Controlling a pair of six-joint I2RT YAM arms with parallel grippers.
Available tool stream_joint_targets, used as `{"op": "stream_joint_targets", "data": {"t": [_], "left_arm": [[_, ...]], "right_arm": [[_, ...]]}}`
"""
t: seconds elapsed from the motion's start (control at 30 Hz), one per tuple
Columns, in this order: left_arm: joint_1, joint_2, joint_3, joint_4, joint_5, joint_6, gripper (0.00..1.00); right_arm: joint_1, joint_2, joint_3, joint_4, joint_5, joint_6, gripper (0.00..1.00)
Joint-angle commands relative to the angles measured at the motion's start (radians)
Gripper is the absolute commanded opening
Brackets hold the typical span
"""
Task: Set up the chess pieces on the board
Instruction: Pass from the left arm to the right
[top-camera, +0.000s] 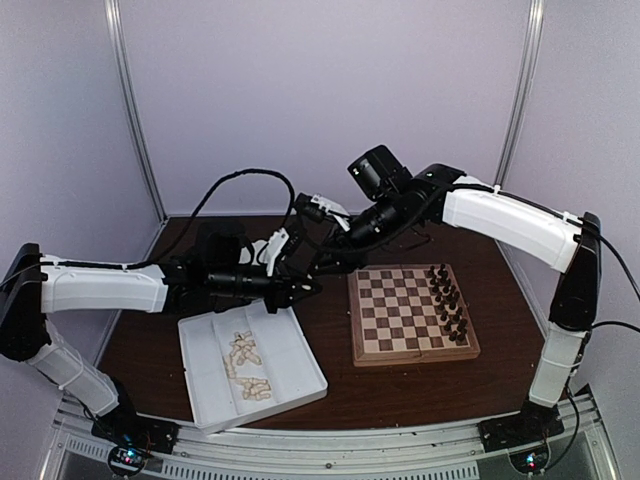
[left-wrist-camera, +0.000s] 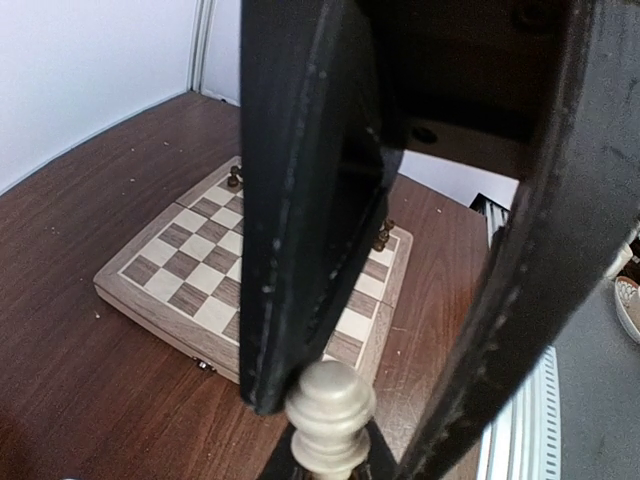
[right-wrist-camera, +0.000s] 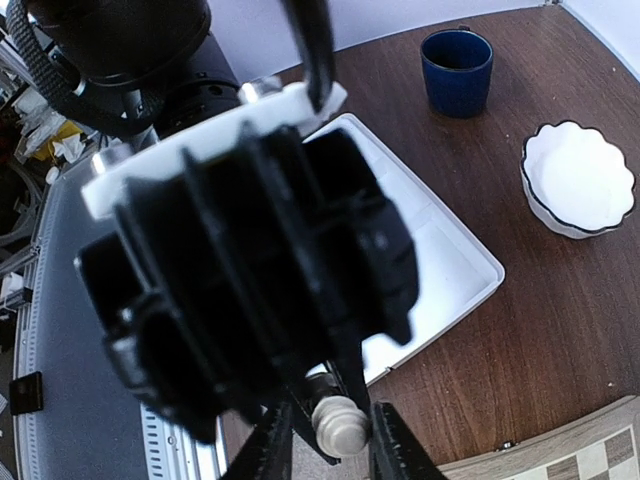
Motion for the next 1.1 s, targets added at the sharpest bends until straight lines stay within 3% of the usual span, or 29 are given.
{"op": "stream_joint_targets", "data": {"t": [0.0, 0.17, 0.3, 0.53, 0.67, 0.87, 1.07], "left_arm": [[0.004, 0.008, 0.031, 0.044, 0.019, -0.009, 0.02], [0.004, 0.014, 0.034, 0.051, 0.025, -0.012, 0.01], [0.005, 0.012, 0.034, 0.05, 0.02, -0.014, 0.03], [0.004, -0.027, -0.001, 0.018, -0.131, -0.017, 0.4], [0.004, -0.077, -0.047, -0.003, -0.178, 0.004, 0.54], [0.005, -0.126, -0.091, -0.067, -0.238, 0.02, 0.56], [0.013, -0.143, -0.11, -0.091, -0.278, 0.016, 0.56]], "right_arm": [[0.005, 0.011, 0.014, 0.019, 0.025, 0.01, 0.26], [0.005, 0.01, 0.013, 0.028, 0.027, 0.019, 0.18], [0.005, 0.012, 0.016, 0.029, 0.02, 0.026, 0.03], [-0.017, -0.017, 0.018, -0.002, 0.049, -0.003, 0.0], [-0.074, -0.063, -0.021, -0.014, 0.101, -0.049, 0.0], [-0.111, -0.146, -0.147, -0.04, 0.273, -0.223, 0.0], [-0.127, -0.222, -0.3, -0.022, 0.367, -0.283, 0.0]]}}
